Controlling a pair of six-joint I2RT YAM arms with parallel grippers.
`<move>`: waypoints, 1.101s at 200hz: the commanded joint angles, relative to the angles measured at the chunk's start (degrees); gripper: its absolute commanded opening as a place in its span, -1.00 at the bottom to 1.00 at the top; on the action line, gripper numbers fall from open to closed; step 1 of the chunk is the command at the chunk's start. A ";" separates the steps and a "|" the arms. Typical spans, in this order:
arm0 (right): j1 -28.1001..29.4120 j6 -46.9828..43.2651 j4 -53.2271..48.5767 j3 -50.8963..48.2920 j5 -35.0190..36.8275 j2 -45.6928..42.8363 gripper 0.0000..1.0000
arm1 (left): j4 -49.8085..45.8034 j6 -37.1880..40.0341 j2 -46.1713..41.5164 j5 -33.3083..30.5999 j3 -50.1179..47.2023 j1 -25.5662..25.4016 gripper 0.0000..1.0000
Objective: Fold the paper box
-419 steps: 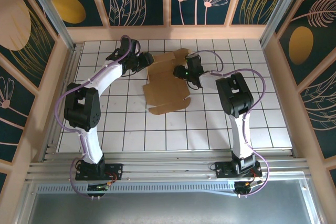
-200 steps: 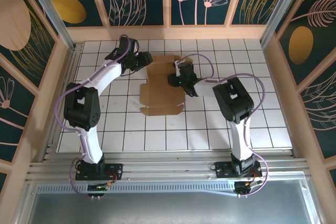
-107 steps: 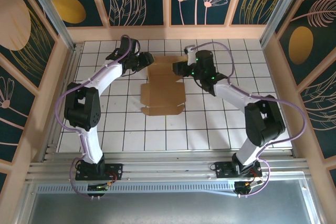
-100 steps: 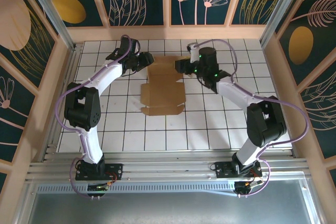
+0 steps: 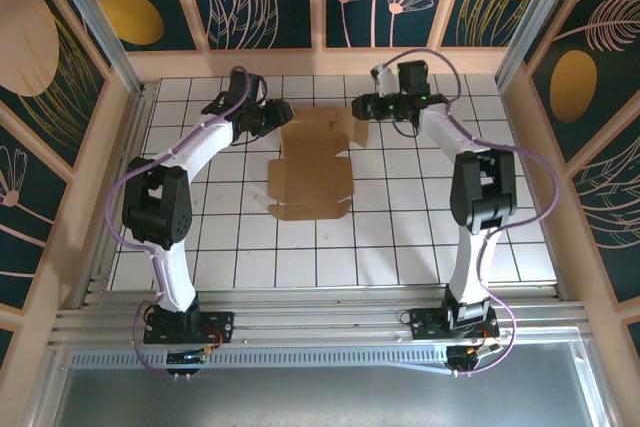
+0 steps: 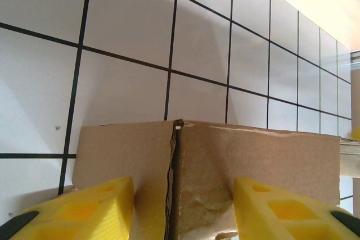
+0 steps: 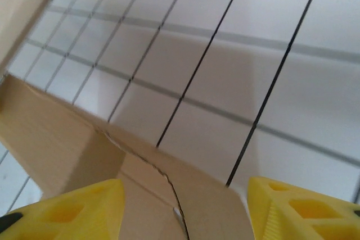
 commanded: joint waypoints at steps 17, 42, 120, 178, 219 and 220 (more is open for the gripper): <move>1.80 0.16 -0.74 -2.25 -4.79 0.17 0.19 | -0.52 0.56 0.78 1.55 0.09 -0.33 -0.03; 1.89 2.95 0.96 -4.33 -3.52 0.15 0.00 | -0.44 0.68 0.96 1.80 0.07 -0.32 -0.03; 2.67 20.80 -6.89 -0.17 2.55 2.69 -0.49 | 2.36 -0.57 0.91 4.51 -2.36 -0.84 -0.10; 5.13 22.53 -8.29 1.62 10.38 0.96 -0.55 | 0.96 0.94 0.15 2.67 -1.34 -1.36 -0.04; 6.62 17.00 -11.62 3.05 18.71 1.05 -0.56 | -0.85 3.19 -3.69 -4.35 -0.04 -1.24 0.17; 6.67 16.84 -11.67 3.05 18.93 1.05 -0.56 | -0.86 3.29 -3.76 -4.48 -0.04 -1.23 0.17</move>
